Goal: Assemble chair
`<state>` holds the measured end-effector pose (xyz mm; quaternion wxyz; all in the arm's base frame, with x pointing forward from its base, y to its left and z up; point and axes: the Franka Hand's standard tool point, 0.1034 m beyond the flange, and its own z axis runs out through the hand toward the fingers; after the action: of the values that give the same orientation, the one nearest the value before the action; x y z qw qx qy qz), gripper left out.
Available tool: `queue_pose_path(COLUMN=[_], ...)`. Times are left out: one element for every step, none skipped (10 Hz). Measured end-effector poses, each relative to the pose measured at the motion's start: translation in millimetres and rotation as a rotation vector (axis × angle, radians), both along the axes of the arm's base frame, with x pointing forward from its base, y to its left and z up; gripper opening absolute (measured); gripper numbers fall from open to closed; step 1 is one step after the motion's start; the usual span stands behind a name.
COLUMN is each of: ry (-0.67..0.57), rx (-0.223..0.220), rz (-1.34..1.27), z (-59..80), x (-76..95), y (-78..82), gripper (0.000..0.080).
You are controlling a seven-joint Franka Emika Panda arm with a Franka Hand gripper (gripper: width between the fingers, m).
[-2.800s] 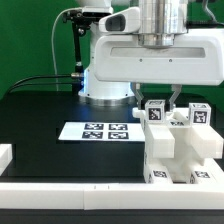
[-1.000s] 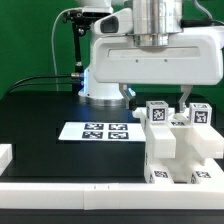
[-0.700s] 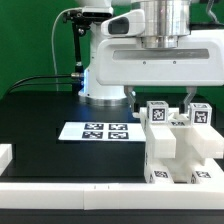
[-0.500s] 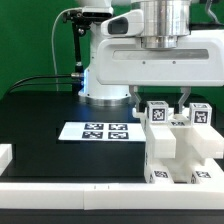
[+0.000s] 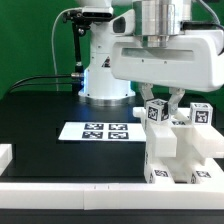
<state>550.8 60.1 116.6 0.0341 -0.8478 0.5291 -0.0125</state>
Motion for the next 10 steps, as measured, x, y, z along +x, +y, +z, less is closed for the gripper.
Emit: queue_pose_path(ry=[-0.001,0.0,-0.002,-0.002,-0.003,-0.005,-0.01,-0.021,-0.026,-0.028], rx=[0.024,0.033,0.032,0.032,0.031,0.027,0.008,0.001,-0.011,-0.016], rz=[-0.202,-0.272,-0.281,-0.281,-0.272,-0.22,-0.053,0.096,0.259,0.359], z=[0.4,-0.3,-0.9,-1.0,-1.0,-1.0,-1.1,-0.6,0.0,-0.7], x=[2.0,1.5,1.4,1.4,1.4,1.3,1.0,1.6,0.7,-0.6], y=[0.0,-1.2,-1.7,-1.8,-2.0,-1.9,-1.5,-2.7,-1.8,0.0], gripper=[0.0281,0.0281,0.0281,0.0281,0.0281,0.0281,0.0456,0.0585,0.0585,0.0637])
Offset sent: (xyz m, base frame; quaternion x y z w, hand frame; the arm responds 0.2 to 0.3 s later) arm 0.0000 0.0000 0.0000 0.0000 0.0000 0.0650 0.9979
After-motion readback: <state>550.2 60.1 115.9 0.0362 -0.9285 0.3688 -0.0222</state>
